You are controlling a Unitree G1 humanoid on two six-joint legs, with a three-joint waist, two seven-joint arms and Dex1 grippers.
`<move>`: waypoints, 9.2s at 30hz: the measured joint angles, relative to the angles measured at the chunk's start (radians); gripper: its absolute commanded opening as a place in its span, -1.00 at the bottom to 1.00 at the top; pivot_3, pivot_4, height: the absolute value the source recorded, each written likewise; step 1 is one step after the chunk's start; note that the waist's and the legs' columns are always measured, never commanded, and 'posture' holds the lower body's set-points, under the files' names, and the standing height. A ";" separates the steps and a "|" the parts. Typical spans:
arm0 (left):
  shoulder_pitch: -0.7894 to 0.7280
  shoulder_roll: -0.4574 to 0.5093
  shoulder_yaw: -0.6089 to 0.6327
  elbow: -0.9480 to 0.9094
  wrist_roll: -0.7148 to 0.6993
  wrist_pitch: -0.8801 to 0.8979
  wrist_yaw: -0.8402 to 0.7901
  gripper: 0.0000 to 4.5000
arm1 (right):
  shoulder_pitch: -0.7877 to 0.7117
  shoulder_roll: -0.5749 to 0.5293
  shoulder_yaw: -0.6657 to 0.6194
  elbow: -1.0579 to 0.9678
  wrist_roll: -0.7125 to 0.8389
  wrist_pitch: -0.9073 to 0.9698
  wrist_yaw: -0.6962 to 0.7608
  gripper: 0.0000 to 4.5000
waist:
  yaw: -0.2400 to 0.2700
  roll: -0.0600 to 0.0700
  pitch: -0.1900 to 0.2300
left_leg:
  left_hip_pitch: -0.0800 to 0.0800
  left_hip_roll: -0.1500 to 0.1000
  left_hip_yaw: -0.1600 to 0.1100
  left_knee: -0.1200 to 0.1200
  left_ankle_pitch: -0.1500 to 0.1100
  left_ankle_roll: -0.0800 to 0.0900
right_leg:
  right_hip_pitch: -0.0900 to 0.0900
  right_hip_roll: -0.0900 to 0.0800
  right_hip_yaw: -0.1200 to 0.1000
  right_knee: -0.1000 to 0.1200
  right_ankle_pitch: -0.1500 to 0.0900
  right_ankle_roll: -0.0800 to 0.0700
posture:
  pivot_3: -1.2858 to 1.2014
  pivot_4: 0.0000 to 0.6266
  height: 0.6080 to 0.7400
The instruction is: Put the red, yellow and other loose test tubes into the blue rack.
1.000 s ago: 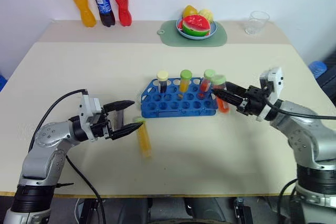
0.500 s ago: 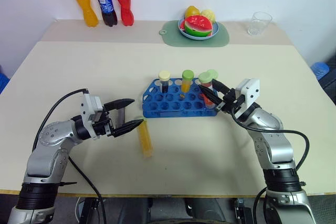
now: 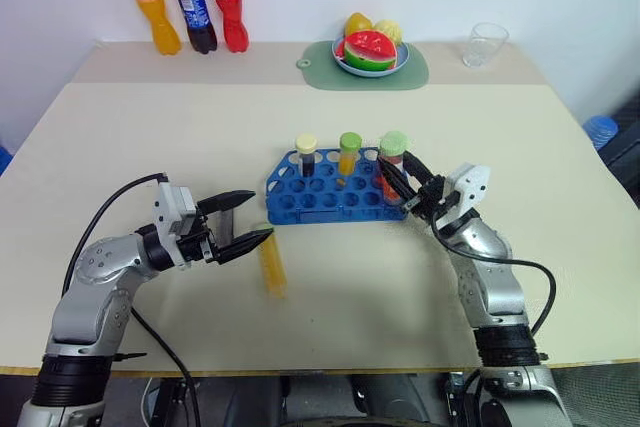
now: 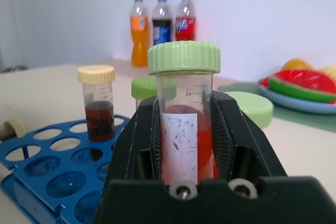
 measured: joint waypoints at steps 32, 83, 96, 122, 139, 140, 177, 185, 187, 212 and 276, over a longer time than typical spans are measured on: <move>0.001 -0.025 0.000 0.028 0.005 -0.009 -0.013 0.70 | 0.262 -0.335 -0.025 -0.183 0.034 0.056 0.141 0.98 | 0.025 0.000 0.000 | 0.002 -0.001 -0.001 -0.001 0.000 0.000 | 0.003 0.000 0.001 -0.001 -0.003 -0.004 | 0.03 -0.52 1.00; -0.158 0.419 0.125 -0.235 -1.189 0.863 1.157 0.70 | 0.196 -0.598 0.100 -0.182 0.036 0.156 0.508 0.98 | 0.020 -0.003 0.001 | 0.004 0.003 -0.007 -0.001 0.000 0.000 | 0.002 0.002 0.000 0.003 -0.003 -0.003 | 0.03 -0.52 1.00; -0.692 0.471 -0.313 0.269 -1.395 1.249 1.153 0.70 | 0.136 -0.517 0.160 -0.107 -0.022 0.126 0.511 0.98 | 0.024 -0.004 0.002 | 0.007 -0.004 -0.004 -0.001 0.001 -0.001 | 0.007 0.001 0.000 0.002 -0.005 -0.006 | 0.03 -0.52 1.00; -1.176 0.417 -0.971 0.638 -1.394 1.435 1.017 0.70 | 0.231 -0.503 0.154 -0.195 -0.057 0.151 0.389 0.98 | 0.020 -0.006 0.003 | -0.003 -0.005 -0.007 0.001 0.001 -0.002 | -0.002 -0.001 0.000 0.002 -0.005 -0.001 | 0.03 -0.52 1.00; -1.099 0.335 -0.858 0.672 -1.395 1.448 1.176 0.70 | 0.192 -0.506 0.155 -0.199 -0.058 0.191 0.409 0.98 | 0.023 -0.006 0.004 | -0.004 -0.007 -0.007 0.002 0.003 -0.005 | -0.002 -0.002 -0.001 0.002 -0.005 -0.001 | 0.03 -0.52 1.00; -1.099 0.326 -0.858 0.686 -1.395 1.448 1.194 0.70 | 0.192 -0.505 0.155 -0.200 -0.058 0.193 0.410 0.98 | 0.023 -0.006 0.004 | -0.004 -0.007 -0.007 0.002 0.003 -0.005 | -0.002 -0.002 -0.001 0.002 -0.005 -0.001 | 0.03 -0.52 1.00; -0.904 0.186 -0.654 0.527 -1.416 1.355 1.695 0.70 | 0.232 -0.505 0.144 -0.253 -0.032 0.231 0.413 0.98 | 0.027 -0.004 0.002 | 0.012 -0.011 -0.010 0.000 0.005 -0.009 | 0.017 -0.006 -0.002 0.001 -0.007 -0.004 | 0.03 -0.52 1.00; -0.874 0.177 -0.616 0.512 -1.415 1.342 1.748 0.12 | 0.227 -0.505 0.144 -0.251 -0.030 0.230 0.416 1.00 | 0.026 -0.004 0.002 | 0.012 -0.011 -0.010 0.000 0.005 -0.009 | 0.017 -0.006 -0.002 0.001 -0.007 -0.003 | 0.03 -0.52 1.00; -0.867 0.175 -0.608 0.519 -1.414 1.335 1.758 0.12 | 0.226 -0.505 0.144 -0.251 -0.030 0.230 0.420 1.00 | 0.027 -0.004 0.002 | 0.012 -0.011 -0.010 0.000 0.005 -0.009 | 0.017 -0.006 -0.003 0.001 -0.007 -0.003 | 0.03 -0.52 1.00; -0.815 0.152 -0.548 0.457 -1.416 1.296 1.847 -0.40 | 0.188 -0.505 0.144 -0.213 -0.031 0.227 0.428 1.00 | 0.028 -0.004 0.002 | 0.012 -0.011 -0.011 0.000 0.005 -0.009 | 0.017 -0.006 -0.003 0.000 -0.007 -0.004 | 0.03 -0.52 1.00; -0.587 -0.176 -0.265 0.311 0.071 -0.147 0.040 -0.40 | 0.342 -0.430 0.067 -0.346 -0.088 0.373 0.138 1.00 | 0.024 -0.006 0.005 | 0.007 -0.010 -0.009 -0.002 0.003 -0.005 | 0.015 -0.006 -0.003 -0.009 -0.005 -0.001 | 0.03 -0.52 1.00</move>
